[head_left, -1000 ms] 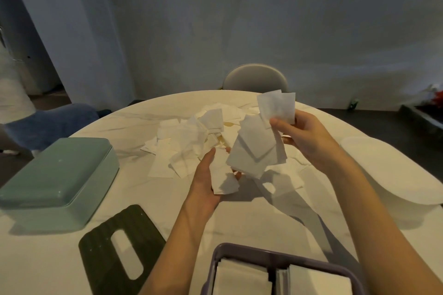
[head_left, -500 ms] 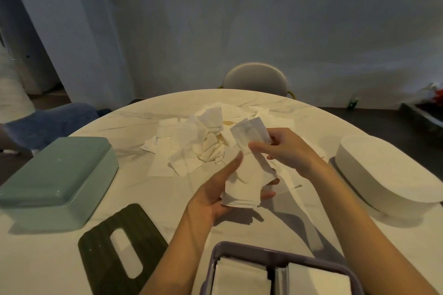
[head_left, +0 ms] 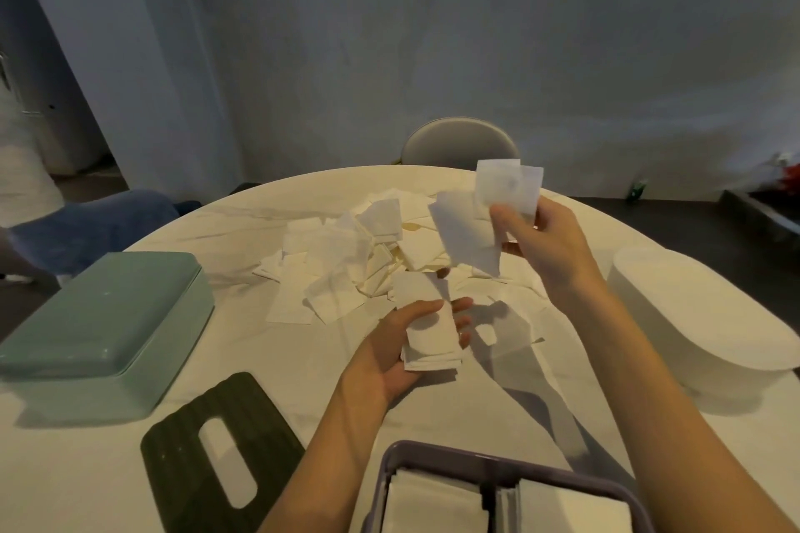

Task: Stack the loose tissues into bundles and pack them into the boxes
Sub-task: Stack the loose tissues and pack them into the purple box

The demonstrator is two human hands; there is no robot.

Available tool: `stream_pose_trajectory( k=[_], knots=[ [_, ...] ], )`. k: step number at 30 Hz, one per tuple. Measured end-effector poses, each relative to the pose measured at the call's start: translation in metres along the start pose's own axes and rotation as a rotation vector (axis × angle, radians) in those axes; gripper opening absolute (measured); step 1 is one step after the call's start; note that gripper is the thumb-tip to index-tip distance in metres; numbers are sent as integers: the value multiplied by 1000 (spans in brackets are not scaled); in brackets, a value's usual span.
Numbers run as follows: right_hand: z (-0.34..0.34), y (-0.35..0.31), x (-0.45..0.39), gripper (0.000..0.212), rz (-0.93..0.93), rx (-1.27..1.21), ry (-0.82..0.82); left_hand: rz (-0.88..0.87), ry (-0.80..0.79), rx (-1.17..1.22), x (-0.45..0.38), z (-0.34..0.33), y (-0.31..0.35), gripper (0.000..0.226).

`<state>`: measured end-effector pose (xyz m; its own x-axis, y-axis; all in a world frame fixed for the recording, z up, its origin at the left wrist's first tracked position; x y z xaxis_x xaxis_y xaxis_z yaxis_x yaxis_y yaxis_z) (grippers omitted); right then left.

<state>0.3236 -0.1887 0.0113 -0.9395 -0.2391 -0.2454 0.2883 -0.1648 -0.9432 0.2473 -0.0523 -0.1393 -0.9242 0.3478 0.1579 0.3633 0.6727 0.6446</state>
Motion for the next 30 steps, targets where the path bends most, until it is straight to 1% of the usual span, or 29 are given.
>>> stream_pose_trajectory(
  k=[1, 3, 5, 6, 7, 8, 9, 10, 11, 12, 14, 15, 18, 20, 22, 23, 24, 25, 27, 29, 30],
  knots=[
    [-3, 0, 0, 14, -30, -100, -41, -37, 49, 56, 0, 5, 3, 41],
    [-16, 3, 2, 12, -118, -286, -153, -87, 132, 143, 2, 8, 8, 33],
    [-34, 8, 6, 18, -202, -353, -286, -121, 144, 152, 1, 8, 11, 25],
    [-42, 12, 9, 20, -235, -313, -341, -141, 157, 125, -1, 11, 12, 24],
    [-49, 17, 11, 21, -253, -207, -380, -164, 204, 87, 0, 14, 14, 26],
    [-52, 22, 12, 22, -254, -51, -400, -179, 207, 80, 0, 12, 15, 37],
    [-53, 27, 12, 26, -244, 128, -402, -180, 171, 118, -2, 8, 15, 50],
    [-53, 30, 11, 31, -225, 282, -382, -171, 105, 141, -3, 0, 14, 56],
    [-52, 31, 10, 36, -192, 380, -354, -164, 47, 147, -5, -3, 14, 61],
    [-51, 29, 8, 41, -159, 420, -324, -158, 41, 142, -5, -2, 15, 65],
    [-47, 28, 8, 49, -134, 430, -288, -147, 16, 137, -4, -1, 15, 67],
    [-46, 26, 7, 50, -119, 436, -278, -138, 38, 111, -7, 4, 14, 66],
    [-40, 16, 3, 39, -31, 419, -252, -97, 14, 104, -8, 3, 10, 63],
    [-36, 9, 2, 38, -35, 306, -257, -68, 19, 111, -7, 6, 6, 58],
    [-35, 6, 4, 38, -66, 177, -317, 26, -49, 93, -4, -6, -2, 55],
    [-37, 3, 6, 37, -67, 135, -378, 26, -58, 92, -4, -8, -3, 54],
    [-42, 0, 10, 38, -70, 123, -456, -10, -57, 111, -6, -5, -1, 53],
    [-47, 0, 14, 39, -75, 148, -536, -52, -51, 136, -8, -1, 2, 55],
    [-58, 6, 20, 37, -81, 323, -644, -59, -86, 123, -7, -7, 2, 71],
    [-65, 13, 19, 34, -41, 538, -660, -19, -128, 67, -6, -15, -1, 86],
    [-67, 16, 17, 36, -27, 594, -642, 17, -160, 62, -6, -19, -4, 89]
  ],
)
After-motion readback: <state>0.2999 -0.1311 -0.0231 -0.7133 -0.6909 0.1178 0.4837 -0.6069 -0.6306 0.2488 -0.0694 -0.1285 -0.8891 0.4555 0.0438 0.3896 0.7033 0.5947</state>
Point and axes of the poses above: each hand's wrist, its own x-axis away from the middle knuckle, its own z-axis out of the back of the hand, y = z × x, the point moved 10 cm from there along -x, towards the middle knuckle, and after that the axes turned 9 degrees about -y, right-handed, at the moved point
